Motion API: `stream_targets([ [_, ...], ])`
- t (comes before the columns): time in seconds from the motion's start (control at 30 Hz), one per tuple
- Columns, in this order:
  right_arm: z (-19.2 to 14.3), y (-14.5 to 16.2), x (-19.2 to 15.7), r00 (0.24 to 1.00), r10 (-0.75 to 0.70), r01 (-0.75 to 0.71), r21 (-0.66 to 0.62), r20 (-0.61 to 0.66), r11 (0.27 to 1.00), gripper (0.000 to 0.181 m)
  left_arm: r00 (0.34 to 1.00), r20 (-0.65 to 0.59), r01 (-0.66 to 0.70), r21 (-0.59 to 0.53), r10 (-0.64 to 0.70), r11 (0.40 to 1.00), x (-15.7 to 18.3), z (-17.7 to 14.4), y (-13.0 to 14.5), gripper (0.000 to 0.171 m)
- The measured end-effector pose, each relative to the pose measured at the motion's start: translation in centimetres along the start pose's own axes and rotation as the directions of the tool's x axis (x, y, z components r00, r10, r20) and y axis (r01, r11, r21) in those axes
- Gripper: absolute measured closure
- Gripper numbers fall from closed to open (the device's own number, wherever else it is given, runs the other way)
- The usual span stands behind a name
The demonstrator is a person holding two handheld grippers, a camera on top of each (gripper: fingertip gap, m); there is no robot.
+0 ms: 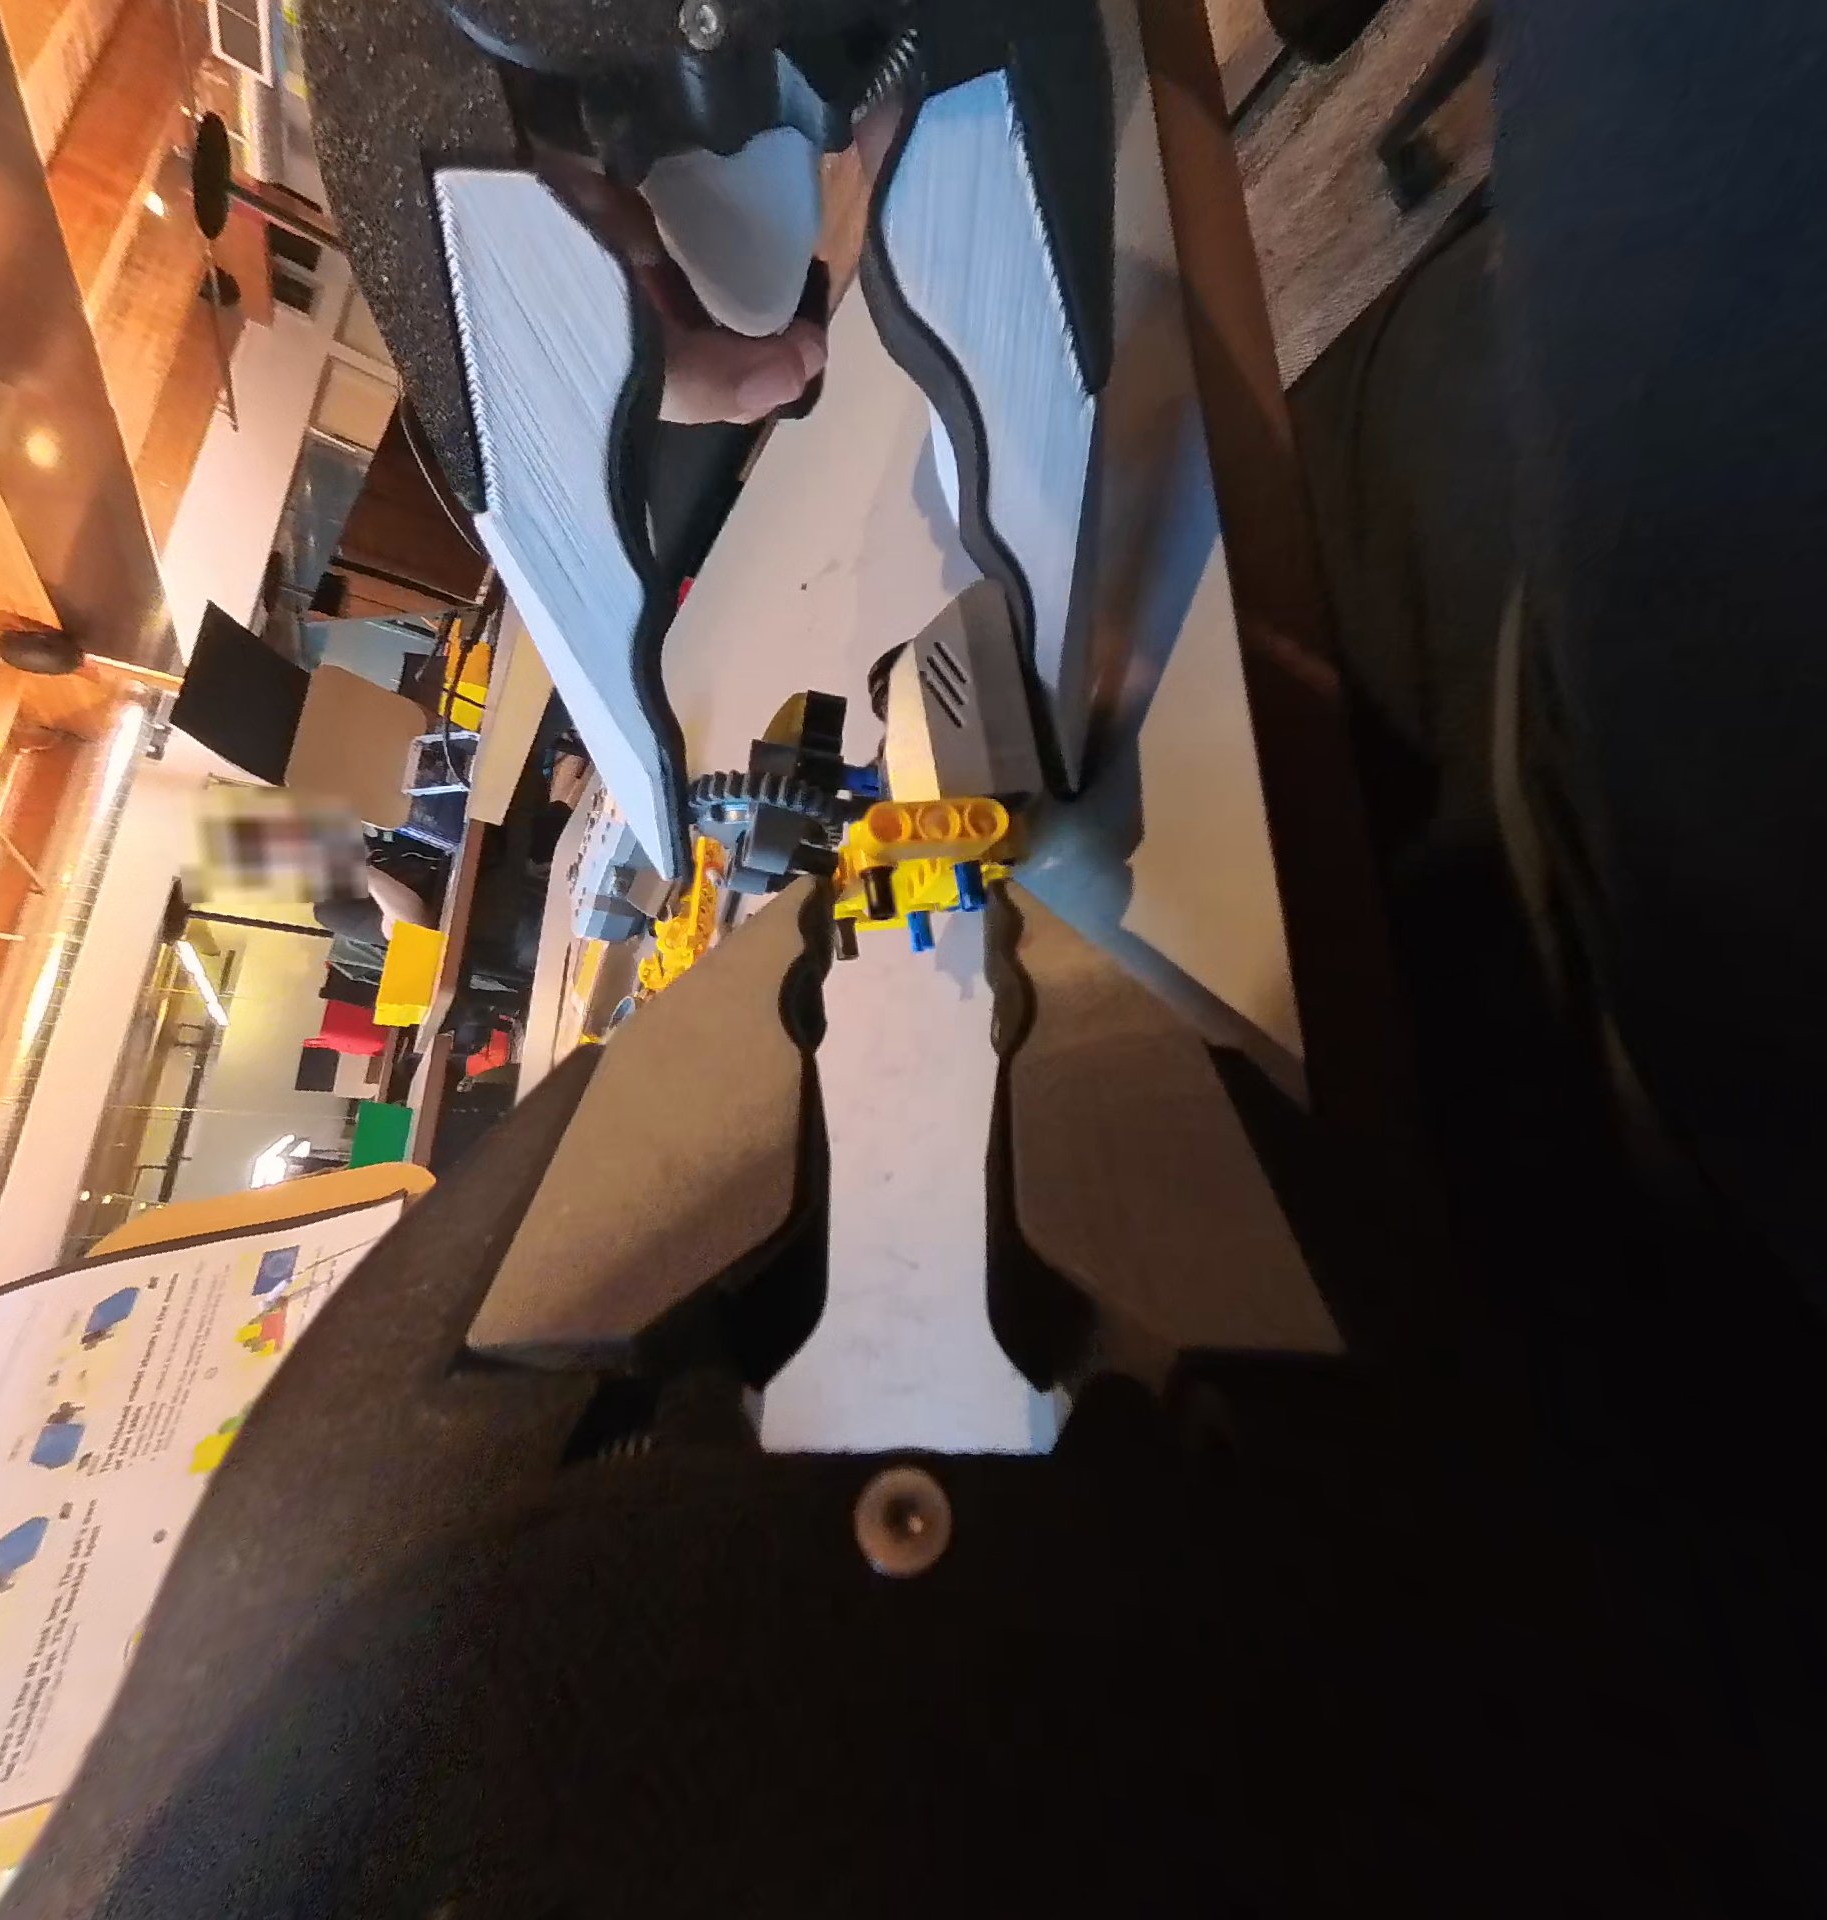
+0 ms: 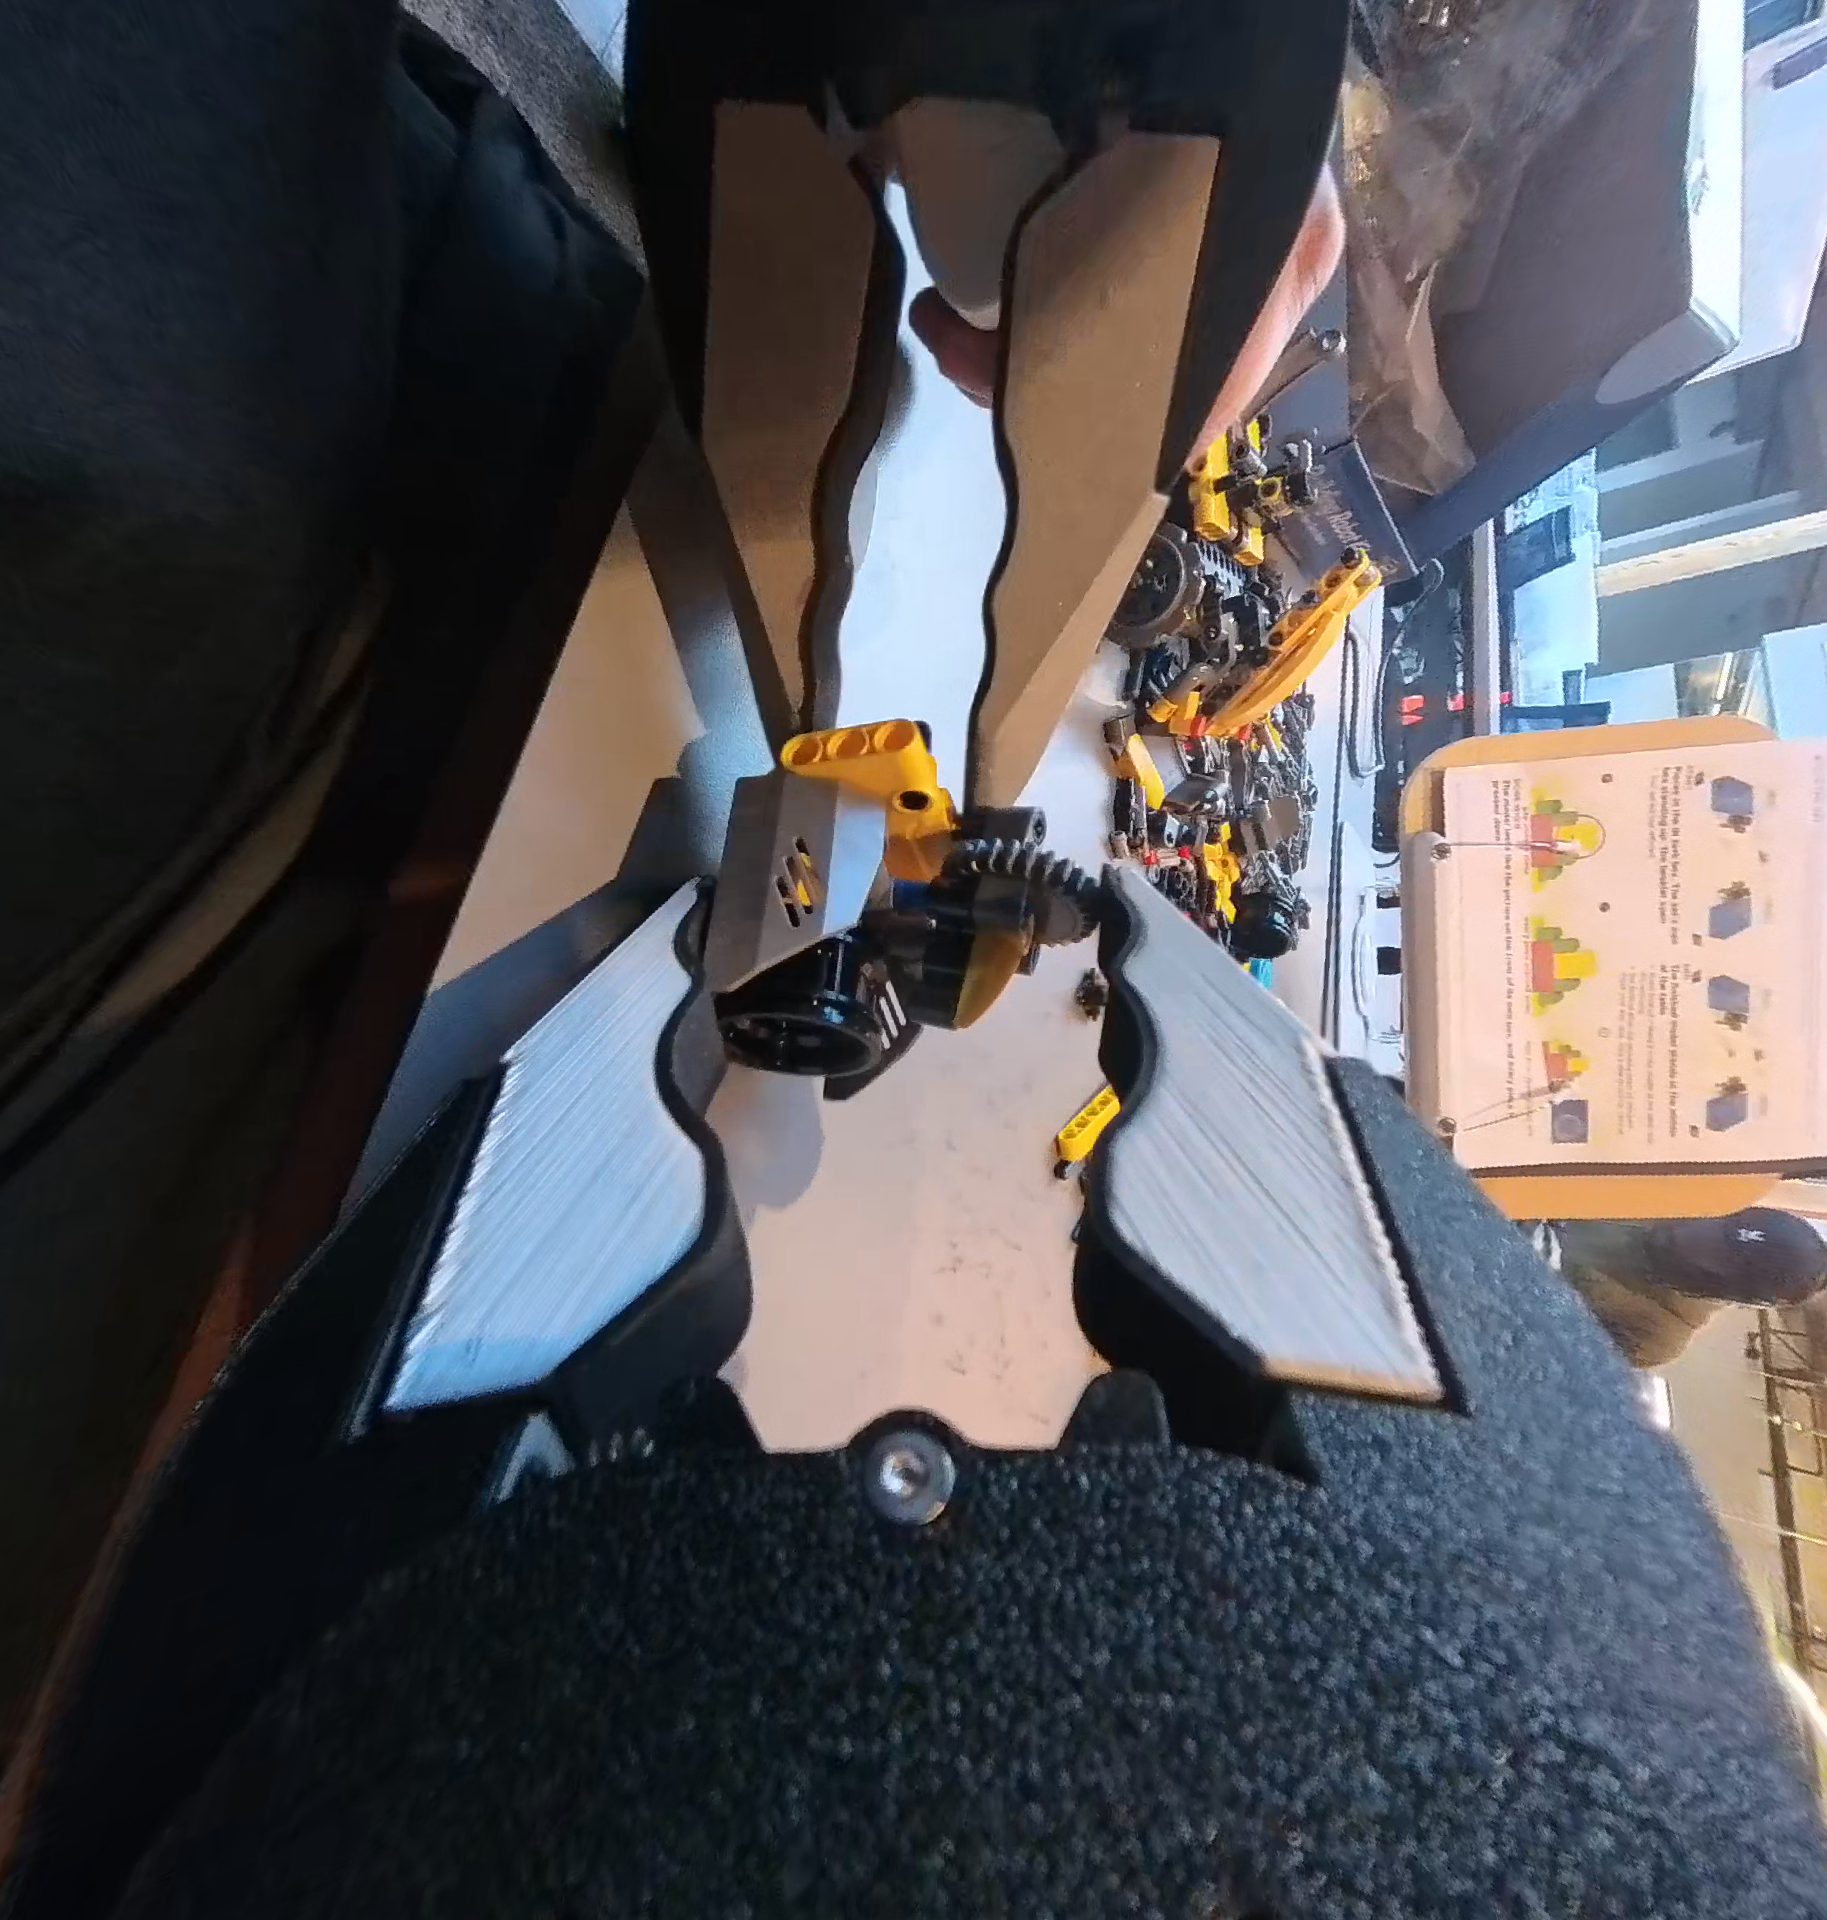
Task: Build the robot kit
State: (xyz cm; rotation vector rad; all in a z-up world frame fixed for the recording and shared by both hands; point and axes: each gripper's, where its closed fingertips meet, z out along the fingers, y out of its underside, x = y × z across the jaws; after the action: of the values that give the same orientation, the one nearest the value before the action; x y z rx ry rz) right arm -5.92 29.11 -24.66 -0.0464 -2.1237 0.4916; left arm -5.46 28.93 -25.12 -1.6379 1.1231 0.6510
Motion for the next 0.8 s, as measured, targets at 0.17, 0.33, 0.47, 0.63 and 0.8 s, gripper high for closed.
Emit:
stream_targets([
  [0.17,-0.1,0.1,0.0,1.0,0.008,-0.008,-0.005,-0.022,1.0,0.109,0.998,-0.02,0.067,0.004,-0.067,0.998,0.0,0.1,0.3,0.143],
  [0.33,-0.3,0.0,0.2,0.995,-0.046,0.041,-0.059,-0.088,0.997,0.109,0.9,-0.136,0.401,-0.118,-0.415,0.908,0.0,-1.2,2.1,0.13],
  [0.47,-0.5,-0.2,0.1,0.984,-0.107,0.09,-0.124,-0.141,0.988,0.109,0.545,-0.229,0.811,-0.097,-0.806,0.576,-1.1,-2.7,-1.1,0.121],
  [0.63,-0.7,-0.5,0.1,0.969,-0.182,0.149,-0.192,-0.167,0.97,0.109,0.386,-0.213,0.88,-0.205,-0.898,0.427,0.3,-1.1,-0.6,0.138],
  [0.8,-0.7,-0.5,0.1,0.966,-0.192,0.152,-0.218,-0.175,0.964,0.109,0.363,-0.232,0.871,-0.26,-0.902,0.417,1.2,-0.3,-1.4,0.142],
])
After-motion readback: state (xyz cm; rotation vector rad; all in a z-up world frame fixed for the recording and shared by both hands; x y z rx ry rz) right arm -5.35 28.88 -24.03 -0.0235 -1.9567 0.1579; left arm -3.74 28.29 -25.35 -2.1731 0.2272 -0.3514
